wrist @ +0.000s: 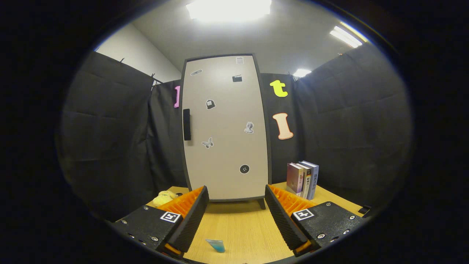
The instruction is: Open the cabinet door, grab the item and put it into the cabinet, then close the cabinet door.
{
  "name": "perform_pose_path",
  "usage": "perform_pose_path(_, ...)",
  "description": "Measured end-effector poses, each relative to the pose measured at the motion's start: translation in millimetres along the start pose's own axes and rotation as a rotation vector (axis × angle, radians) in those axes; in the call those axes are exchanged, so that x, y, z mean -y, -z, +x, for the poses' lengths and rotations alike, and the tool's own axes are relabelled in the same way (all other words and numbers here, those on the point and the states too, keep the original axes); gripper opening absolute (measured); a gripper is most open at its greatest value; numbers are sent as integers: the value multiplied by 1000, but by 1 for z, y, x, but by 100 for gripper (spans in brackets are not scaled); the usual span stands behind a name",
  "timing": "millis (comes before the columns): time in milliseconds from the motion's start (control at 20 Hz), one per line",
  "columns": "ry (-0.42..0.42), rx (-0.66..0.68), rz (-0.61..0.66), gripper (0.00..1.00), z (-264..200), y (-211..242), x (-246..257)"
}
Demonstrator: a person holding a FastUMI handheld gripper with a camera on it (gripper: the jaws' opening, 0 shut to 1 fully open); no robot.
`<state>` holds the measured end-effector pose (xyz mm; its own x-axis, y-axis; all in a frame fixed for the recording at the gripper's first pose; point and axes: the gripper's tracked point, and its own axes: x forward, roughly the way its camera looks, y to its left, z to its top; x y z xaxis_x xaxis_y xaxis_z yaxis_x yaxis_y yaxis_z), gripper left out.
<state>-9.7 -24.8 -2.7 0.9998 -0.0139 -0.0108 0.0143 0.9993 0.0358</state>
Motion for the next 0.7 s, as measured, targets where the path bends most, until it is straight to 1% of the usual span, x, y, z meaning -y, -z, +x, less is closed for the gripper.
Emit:
perform_pose_path(400, 3, 0, 2, 95, -3, -1, 7)
perform_pose_path(700, -12, 4, -6, 95, 1, -8, 5)
